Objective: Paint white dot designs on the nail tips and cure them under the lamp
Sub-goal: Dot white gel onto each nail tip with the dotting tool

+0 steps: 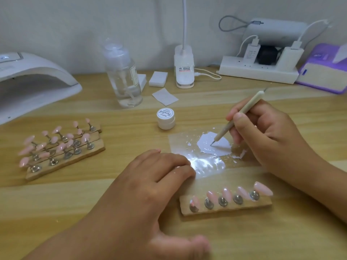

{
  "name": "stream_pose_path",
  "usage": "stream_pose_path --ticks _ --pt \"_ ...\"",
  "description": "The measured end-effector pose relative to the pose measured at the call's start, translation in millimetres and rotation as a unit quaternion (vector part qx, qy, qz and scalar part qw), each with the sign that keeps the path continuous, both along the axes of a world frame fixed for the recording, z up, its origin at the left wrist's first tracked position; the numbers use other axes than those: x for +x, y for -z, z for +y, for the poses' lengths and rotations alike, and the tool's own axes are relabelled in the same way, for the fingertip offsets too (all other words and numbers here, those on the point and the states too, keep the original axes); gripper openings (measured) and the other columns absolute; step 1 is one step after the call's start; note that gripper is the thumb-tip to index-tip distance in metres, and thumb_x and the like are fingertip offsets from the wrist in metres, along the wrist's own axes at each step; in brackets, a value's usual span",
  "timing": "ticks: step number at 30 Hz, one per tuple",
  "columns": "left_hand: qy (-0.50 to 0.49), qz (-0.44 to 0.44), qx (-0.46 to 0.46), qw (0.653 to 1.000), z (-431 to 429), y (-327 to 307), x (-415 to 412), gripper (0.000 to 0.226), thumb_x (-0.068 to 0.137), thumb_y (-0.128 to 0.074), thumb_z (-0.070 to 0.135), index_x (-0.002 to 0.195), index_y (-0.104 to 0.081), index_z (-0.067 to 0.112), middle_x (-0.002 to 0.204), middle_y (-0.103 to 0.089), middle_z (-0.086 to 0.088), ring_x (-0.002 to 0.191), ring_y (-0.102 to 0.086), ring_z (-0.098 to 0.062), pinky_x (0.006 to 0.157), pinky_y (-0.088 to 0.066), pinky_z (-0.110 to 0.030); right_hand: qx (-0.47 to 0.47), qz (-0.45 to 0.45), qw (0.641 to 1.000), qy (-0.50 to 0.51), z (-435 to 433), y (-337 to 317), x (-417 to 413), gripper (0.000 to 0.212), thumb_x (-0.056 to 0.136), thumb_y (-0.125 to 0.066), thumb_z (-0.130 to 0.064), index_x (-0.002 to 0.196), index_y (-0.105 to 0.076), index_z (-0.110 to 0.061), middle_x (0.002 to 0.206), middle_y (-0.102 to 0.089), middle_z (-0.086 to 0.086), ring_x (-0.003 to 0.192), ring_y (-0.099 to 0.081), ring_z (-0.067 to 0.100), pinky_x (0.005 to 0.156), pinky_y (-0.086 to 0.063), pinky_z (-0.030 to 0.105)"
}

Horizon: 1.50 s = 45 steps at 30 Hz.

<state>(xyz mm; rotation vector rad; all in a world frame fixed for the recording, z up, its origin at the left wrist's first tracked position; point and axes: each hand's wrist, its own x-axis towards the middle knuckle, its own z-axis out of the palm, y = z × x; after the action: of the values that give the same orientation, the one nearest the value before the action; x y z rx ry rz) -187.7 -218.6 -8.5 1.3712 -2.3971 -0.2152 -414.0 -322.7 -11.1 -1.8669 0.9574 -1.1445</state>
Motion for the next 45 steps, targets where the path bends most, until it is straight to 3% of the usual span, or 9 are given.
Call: stream_pose_path --ticks 6,11,25,34,36,39,41,43,45 --pt "-0.009 -0.001 0.019 1.000 2.7 -3.2 -1.3 0.077 0.062 -0.062 0.075 0.114 -0.068 0.019 0.119 -0.062 0.009 0.111 -0.055 -0.012 0.106 -0.033 -0.021 -0.002 0.005 1.000 0.004 1.3 -1.5 1.1 0.012 0.096 -0.048 -0.026 0.093 -0.060 -0.023 0.063 -0.060 -0.004 0.051 -0.054 0.003 0.050 -0.040 0.009" --pt "-0.011 -0.005 0.030 0.999 3.6 -5.1 -0.9 0.073 0.066 -0.063 0.074 0.116 -0.067 0.021 0.120 -0.060 0.012 0.111 -0.056 -0.011 0.099 -0.037 -0.023 -0.002 0.015 1.000 0.001 1.4 -2.2 0.5 0.012 0.096 -0.047 -0.027 0.093 -0.059 -0.025 0.062 -0.059 -0.006 0.052 -0.051 0.004 0.051 -0.040 0.012" --pt "-0.010 -0.005 0.039 0.999 5.7 -8.3 -1.9 0.064 0.074 -0.059 0.069 0.118 -0.066 0.023 0.123 -0.059 0.012 0.114 -0.054 -0.008 0.098 -0.037 -0.020 -0.032 0.037 0.999 0.012 2.9 -3.6 0.7 0.012 0.095 -0.048 -0.028 0.090 -0.058 -0.033 0.064 -0.059 -0.010 0.059 -0.055 0.006 0.056 -0.043 0.012" --pt "-0.008 -0.006 0.029 1.000 4.8 -6.9 -1.1 0.060 0.076 -0.060 0.065 0.117 -0.067 0.022 0.123 -0.060 0.010 0.113 -0.056 -0.009 0.097 -0.039 -0.021 -0.061 0.004 0.998 0.032 4.1 -5.4 -0.3 0.012 0.097 -0.048 -0.023 0.091 -0.058 -0.024 0.063 -0.057 -0.012 0.057 -0.051 0.004 0.058 -0.041 0.010" --pt "-0.008 -0.002 0.026 1.000 4.9 -6.5 -1.1 0.060 0.076 -0.060 0.065 0.117 -0.067 0.022 0.123 -0.060 0.010 0.113 -0.056 -0.009 0.097 -0.039 -0.022 -0.059 0.011 0.998 0.033 4.3 -6.0 -0.2 0.012 0.097 -0.047 -0.024 0.091 -0.058 -0.026 0.063 -0.056 -0.010 0.055 -0.049 0.007 0.055 -0.041 0.015" --pt "-0.006 0.000 0.024 1.000 4.8 -6.3 -1.0 0.060 0.077 -0.060 0.065 0.117 -0.066 0.021 0.122 -0.060 0.010 0.113 -0.056 -0.009 0.097 -0.039 -0.022 -0.056 0.039 0.997 0.033 4.9 -5.5 0.3 0.014 0.095 -0.048 -0.028 0.087 -0.057 -0.034 0.063 -0.056 -0.007 0.059 -0.050 0.030 0.055 -0.045 0.036" --pt "-0.003 0.001 0.022 1.000 4.4 -6.0 -0.8 0.060 0.077 -0.060 0.065 0.117 -0.066 0.021 0.122 -0.060 0.010 0.114 -0.056 -0.010 0.097 -0.039 -0.023 -0.066 0.041 0.996 0.037 5.2 -4.9 0.1 0.015 0.095 -0.048 -0.028 0.087 -0.057 -0.036 0.064 -0.056 -0.004 0.061 -0.048 0.036 0.058 -0.044 0.043" --pt "-0.002 0.005 0.021 1.000 3.9 -5.6 -0.6 0.060 0.077 -0.059 0.065 0.118 -0.066 0.022 0.123 -0.059 0.010 0.114 -0.056 -0.009 0.097 -0.039 -0.023 -0.066 0.048 0.996 0.036 4.1 -4.1 0.1 0.015 0.095 -0.048 -0.029 0.086 -0.056 -0.037 0.065 -0.057 -0.003 0.059 -0.049 0.034 0.057 -0.044 0.041" --pt "-0.001 0.013 0.021 1.000 3.8 -4.8 0.4 0.059 0.078 -0.059 0.065 0.118 -0.066 0.022 0.124 -0.059 0.010 0.116 -0.055 -0.009 0.098 -0.039 -0.024 -0.064 0.018 0.997 0.037 2.0 -3.0 -0.3 0.014 0.096 -0.048 -0.025 0.088 -0.058 -0.032 0.063 -0.056 -0.003 0.057 -0.051 0.022 0.056 -0.045 0.032"
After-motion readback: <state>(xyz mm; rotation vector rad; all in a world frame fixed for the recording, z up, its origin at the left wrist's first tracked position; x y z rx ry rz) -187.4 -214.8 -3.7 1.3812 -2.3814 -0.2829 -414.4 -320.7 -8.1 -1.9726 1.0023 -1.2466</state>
